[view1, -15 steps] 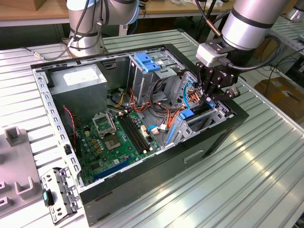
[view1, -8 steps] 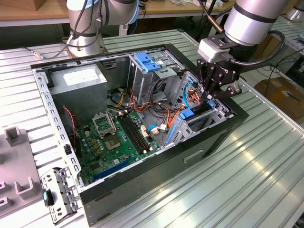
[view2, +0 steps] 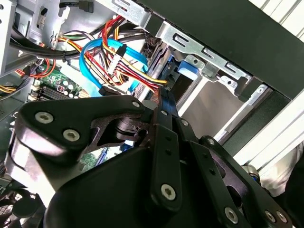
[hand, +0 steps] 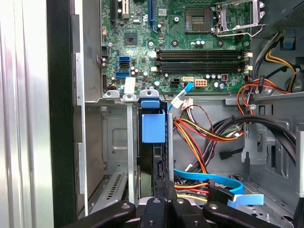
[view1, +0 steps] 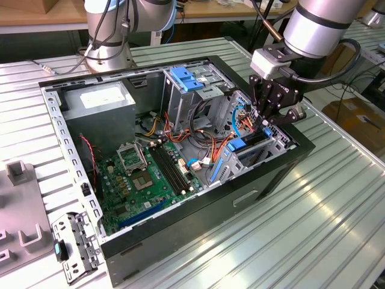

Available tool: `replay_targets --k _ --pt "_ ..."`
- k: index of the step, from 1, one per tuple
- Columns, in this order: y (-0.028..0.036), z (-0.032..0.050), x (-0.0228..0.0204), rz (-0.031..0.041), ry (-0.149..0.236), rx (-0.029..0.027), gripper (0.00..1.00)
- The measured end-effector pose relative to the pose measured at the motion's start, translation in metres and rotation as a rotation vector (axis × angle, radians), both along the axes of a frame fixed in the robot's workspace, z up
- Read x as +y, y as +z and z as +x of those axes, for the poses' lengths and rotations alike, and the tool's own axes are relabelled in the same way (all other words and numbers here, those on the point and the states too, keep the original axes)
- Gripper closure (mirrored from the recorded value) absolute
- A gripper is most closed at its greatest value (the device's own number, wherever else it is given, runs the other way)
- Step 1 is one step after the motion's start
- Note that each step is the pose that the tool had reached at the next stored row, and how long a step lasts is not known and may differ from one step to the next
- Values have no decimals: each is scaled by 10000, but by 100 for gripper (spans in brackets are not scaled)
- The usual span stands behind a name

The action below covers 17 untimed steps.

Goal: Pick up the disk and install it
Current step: 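Insert the second disk wire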

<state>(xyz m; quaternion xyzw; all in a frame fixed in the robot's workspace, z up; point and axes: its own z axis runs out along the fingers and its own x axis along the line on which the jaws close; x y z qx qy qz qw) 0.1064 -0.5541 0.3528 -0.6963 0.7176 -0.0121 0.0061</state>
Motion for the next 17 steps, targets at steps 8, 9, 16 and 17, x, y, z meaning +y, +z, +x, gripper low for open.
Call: replay_targets --k 8,9,16,17 --pt "0 -64 0 2 0 0 90" --pt "0 -70 0 2 0 -1 90" --pt "0 -72 0 2 -1 0 90" --pt "0 -72 0 2 0 0 90"
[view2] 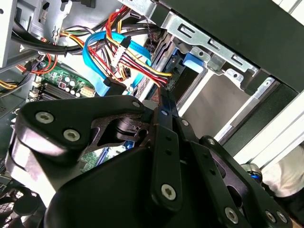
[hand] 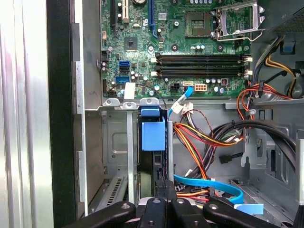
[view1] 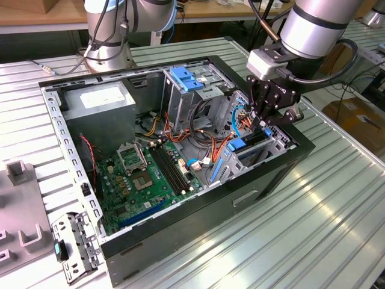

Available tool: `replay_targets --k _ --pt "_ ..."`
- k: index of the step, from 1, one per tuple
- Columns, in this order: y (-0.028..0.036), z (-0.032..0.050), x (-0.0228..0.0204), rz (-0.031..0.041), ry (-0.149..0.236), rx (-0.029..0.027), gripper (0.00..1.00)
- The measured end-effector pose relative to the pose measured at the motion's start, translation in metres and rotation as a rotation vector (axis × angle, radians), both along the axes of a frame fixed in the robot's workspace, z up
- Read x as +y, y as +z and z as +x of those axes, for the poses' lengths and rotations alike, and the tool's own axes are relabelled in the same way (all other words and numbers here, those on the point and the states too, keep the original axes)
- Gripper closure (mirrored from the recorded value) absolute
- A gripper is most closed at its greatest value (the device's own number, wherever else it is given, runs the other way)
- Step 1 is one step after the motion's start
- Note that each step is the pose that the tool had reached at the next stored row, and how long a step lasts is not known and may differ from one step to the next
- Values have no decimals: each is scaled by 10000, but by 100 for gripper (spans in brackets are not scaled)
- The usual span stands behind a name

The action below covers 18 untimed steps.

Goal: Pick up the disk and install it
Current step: 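Insert the second disk wire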

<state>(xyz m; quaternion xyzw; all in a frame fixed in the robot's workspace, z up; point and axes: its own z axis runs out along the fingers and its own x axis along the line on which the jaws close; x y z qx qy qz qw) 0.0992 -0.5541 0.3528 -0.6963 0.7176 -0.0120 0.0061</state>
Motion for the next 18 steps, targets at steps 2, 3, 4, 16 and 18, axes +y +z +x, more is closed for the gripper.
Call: replay_targets --k 2,3,4,16,18 --pt "0 -7 0 0 -2 0 90" --pt "0 -12 0 0 -1 -1 90" --pt "0 -32 1 1 -1 0 90" --pt "147 -92 -4 36 -1 0 90" --pt "241 -92 -4 36 -1 0 90"
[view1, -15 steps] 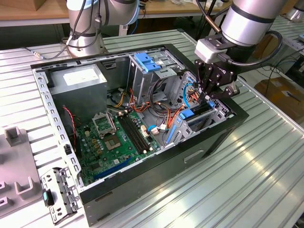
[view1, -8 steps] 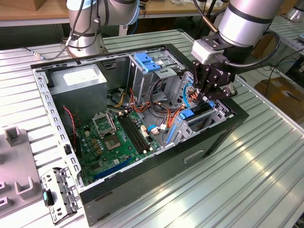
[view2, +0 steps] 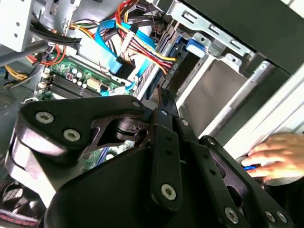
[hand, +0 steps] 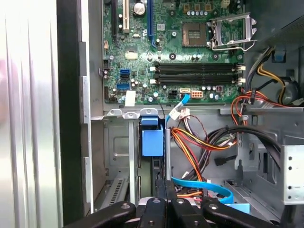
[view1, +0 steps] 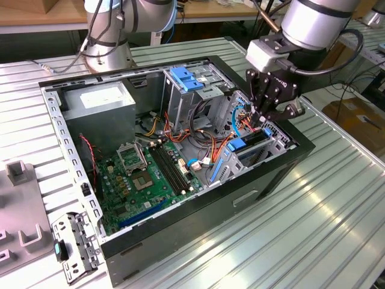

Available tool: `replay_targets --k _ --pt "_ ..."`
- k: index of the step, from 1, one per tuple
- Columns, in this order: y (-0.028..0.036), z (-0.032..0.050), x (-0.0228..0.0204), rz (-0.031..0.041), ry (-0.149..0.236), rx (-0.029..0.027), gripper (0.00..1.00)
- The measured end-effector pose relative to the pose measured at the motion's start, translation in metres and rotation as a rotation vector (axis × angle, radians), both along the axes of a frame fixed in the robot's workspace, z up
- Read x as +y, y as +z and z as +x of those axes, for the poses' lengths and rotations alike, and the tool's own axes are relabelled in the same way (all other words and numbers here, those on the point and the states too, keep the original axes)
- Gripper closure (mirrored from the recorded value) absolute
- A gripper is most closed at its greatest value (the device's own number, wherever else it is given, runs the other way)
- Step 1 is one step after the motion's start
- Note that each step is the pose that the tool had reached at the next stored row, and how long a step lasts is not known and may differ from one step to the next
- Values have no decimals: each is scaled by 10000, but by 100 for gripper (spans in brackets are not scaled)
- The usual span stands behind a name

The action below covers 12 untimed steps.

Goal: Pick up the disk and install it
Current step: 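Insert the second disk wire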

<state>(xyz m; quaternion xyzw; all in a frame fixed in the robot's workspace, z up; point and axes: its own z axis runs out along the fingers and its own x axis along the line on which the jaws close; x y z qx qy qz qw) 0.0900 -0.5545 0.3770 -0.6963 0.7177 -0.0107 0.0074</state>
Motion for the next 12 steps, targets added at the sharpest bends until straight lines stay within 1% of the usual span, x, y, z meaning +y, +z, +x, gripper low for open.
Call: replay_targets --k 2,3,4,5,6,7,8,9,10,11,12 --pt "103 0 3 0 1 0 90" --pt "148 1 12 0 2 0 90" --pt "174 1 24 0 2 0 90" --pt "196 0 56 2 0 0 90" --pt "205 0 103 -3 1 10 90" --pt "204 0 157 -8 1 32 90" --pt "204 1 198 -17 1 56 90" --pt "205 4 285 -48 0 126 90" --pt "203 19 348 -106 0 228 90" --pt "197 46 376 -229 -1 317 90" --pt "190 70 393 -355 -2 359 90"
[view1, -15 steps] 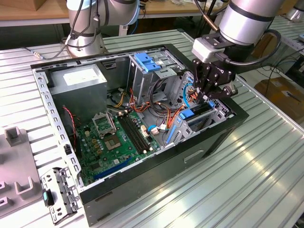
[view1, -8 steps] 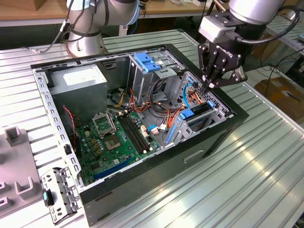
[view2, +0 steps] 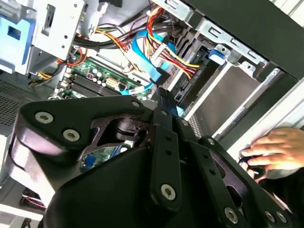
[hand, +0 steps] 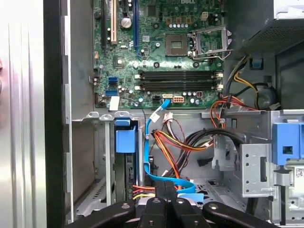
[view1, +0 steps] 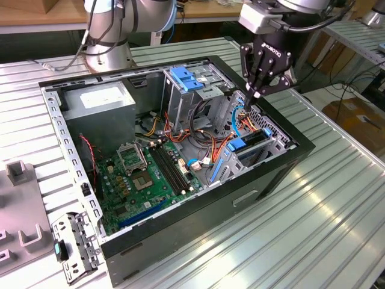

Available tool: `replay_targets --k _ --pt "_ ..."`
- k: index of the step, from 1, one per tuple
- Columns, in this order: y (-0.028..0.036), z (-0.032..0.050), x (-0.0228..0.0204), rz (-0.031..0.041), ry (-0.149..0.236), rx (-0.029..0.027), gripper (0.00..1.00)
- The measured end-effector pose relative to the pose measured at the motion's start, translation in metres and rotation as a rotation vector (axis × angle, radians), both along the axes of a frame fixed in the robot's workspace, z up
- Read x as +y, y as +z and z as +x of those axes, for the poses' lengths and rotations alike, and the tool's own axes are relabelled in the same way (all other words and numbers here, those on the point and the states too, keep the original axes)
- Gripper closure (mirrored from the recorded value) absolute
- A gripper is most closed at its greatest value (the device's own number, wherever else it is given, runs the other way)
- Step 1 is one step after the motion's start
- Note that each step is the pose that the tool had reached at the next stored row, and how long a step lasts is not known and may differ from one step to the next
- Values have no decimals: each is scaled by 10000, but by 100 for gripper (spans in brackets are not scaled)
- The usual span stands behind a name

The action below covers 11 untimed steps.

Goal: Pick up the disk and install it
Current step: 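Insert the second disk wire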

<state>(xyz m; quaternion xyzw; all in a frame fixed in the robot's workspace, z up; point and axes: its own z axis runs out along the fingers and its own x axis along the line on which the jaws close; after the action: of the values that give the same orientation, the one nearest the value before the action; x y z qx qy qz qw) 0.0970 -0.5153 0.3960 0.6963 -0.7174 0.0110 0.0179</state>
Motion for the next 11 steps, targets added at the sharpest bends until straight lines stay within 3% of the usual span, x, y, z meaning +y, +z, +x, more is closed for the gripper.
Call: replay_targets --k 2,6,8,10,11 --pt "-19 18 49 -174 0 24 90" --pt "-53 43 224 -203 -1 44 90" --pt "-67 59 274 -272 0 46 90" --pt "-77 72 313 -472 -1 46 84" --pt "-81 77 332 -663 -3 46 84"
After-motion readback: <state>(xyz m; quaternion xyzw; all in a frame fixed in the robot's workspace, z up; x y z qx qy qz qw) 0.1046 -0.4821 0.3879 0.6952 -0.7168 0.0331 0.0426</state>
